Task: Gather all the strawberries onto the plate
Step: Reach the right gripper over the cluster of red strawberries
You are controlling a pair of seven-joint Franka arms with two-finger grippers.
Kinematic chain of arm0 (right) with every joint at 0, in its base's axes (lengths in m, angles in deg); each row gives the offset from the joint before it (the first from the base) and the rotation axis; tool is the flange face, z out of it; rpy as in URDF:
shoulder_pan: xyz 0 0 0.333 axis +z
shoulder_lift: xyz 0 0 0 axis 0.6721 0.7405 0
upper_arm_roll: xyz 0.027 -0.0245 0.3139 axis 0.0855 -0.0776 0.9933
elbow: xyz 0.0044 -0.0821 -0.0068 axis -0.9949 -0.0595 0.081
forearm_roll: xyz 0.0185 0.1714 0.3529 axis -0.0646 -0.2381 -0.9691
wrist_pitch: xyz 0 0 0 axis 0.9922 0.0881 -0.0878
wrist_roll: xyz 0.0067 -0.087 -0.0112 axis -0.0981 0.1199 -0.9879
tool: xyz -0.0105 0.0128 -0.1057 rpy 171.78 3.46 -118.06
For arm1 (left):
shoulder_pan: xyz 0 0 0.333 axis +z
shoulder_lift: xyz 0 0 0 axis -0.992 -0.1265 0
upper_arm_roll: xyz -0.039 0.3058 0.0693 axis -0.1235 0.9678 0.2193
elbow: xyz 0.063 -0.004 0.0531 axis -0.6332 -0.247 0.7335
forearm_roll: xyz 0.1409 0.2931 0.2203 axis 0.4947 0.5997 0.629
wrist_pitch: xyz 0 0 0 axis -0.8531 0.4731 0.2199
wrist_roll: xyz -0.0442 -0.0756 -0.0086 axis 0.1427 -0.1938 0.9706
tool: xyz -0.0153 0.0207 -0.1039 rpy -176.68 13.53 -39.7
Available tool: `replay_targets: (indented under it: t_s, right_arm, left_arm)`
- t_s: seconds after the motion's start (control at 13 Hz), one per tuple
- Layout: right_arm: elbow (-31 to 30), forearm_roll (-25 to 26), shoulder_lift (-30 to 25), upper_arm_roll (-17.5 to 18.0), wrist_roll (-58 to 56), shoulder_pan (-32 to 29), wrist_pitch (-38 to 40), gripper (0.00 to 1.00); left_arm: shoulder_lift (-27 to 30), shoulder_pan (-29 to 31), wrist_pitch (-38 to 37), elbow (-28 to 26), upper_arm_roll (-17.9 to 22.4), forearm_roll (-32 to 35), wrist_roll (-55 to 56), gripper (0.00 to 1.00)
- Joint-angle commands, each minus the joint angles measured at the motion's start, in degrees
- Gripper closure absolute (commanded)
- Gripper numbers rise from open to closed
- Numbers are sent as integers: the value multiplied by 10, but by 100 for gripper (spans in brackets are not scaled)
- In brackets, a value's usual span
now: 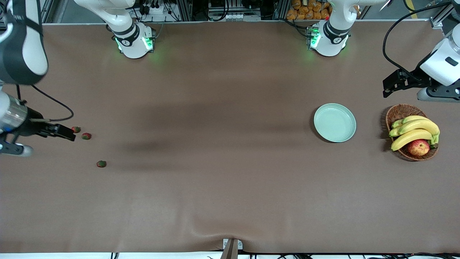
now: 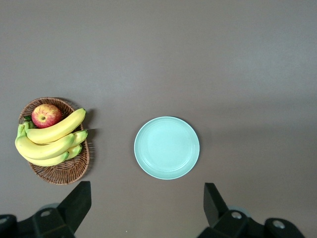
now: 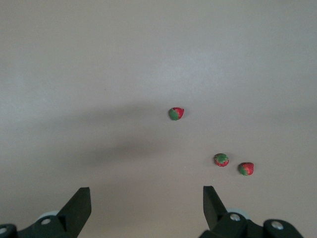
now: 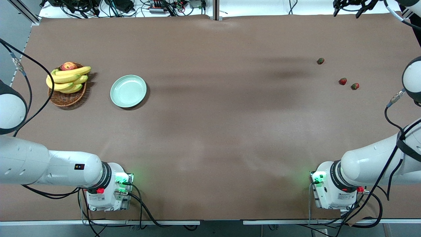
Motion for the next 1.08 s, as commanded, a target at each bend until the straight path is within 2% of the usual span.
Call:
replay_targets:
  t_s: [0.0, 0.38, 0.69, 1.0]
  right_arm:
    - [14, 10, 27, 7, -18, -9, 10, 0]
    - [13, 14, 58, 6, -18, -12, 27, 0]
    - [15, 11, 115, 7, -19, -47, 13, 0]
    - [15, 10, 160, 8, -19, -40, -7, 0]
  left_arm:
    - [1, 3, -8, 8, -2, 3, 1, 0]
    - [0, 9, -8, 5, -2, -19, 0, 0]
    - [0, 9, -8, 5, -1, -19, 1, 0]
    - [0, 9, -8, 5, -2, -19, 1, 0]
